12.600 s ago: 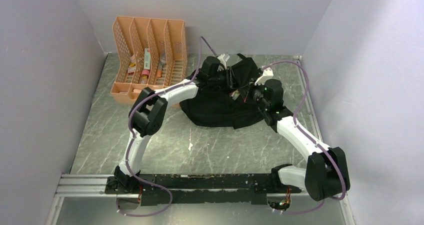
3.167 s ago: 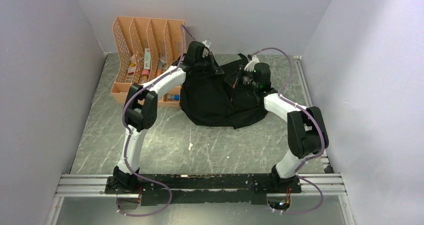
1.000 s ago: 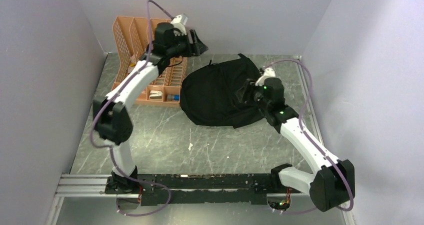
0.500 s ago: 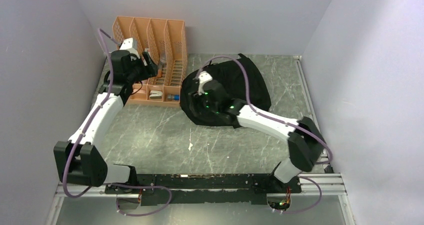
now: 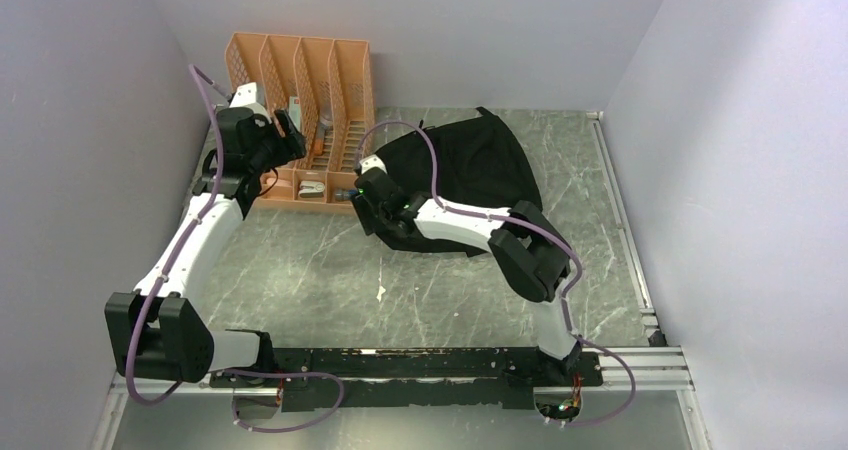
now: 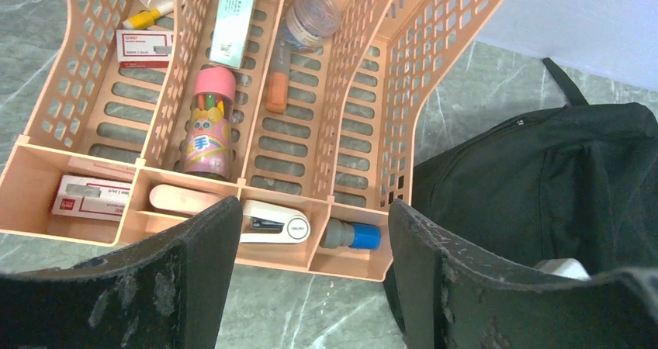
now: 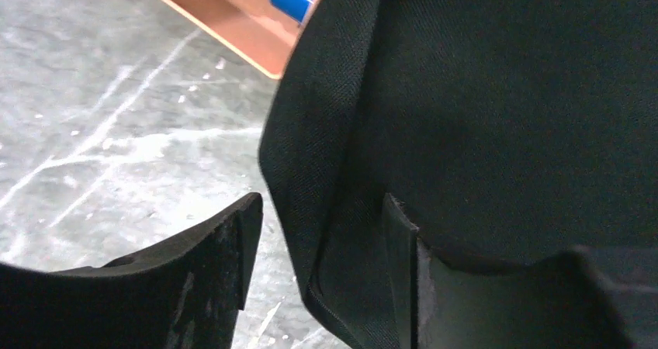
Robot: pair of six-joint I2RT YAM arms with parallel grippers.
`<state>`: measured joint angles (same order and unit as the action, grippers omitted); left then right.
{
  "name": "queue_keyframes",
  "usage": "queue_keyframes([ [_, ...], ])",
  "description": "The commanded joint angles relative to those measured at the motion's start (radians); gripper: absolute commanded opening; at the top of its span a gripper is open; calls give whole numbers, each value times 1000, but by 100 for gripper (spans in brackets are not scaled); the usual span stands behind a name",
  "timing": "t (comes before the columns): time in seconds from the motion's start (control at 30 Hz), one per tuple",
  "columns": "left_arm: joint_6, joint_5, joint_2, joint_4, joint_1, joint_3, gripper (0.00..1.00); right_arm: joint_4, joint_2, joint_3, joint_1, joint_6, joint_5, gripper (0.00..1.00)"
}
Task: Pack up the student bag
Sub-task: Adjust the student bag at the center of the board.
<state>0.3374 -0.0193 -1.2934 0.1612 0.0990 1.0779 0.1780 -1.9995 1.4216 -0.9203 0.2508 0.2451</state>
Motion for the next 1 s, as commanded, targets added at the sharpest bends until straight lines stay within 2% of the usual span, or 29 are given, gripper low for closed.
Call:
queue_keyframes([
  [0.0, -1, -2, 2, -34, -21, -5, 73, 48, -42, 38, -3, 16, 66, 57],
  [0.1, -1, 4, -1, -34, -29, -3, 73, 31, -32, 11, -3, 36, 50, 43],
  [0.3, 4, 10, -4, -38, -38, -9, 72, -7, 49, -58, 10, 99, 39, 2],
  [0.33, 4, 10, -5, -38, -39, -8, 72, -9, 70, -70, 15, 110, 41, 0],
  [0.43, 2, 10, -4, -35, -43, -6, 72, 3, 149, -112, 43, 134, 35, 0],
  [0.63, 6, 23, -7, -36, -45, -6, 72, 35, 433, -230, 199, 178, -117, 0],
  [0.97, 9, 41, -11, -35, -50, -6, 72, 308, 758, -243, 406, 30, -16, 0],
])
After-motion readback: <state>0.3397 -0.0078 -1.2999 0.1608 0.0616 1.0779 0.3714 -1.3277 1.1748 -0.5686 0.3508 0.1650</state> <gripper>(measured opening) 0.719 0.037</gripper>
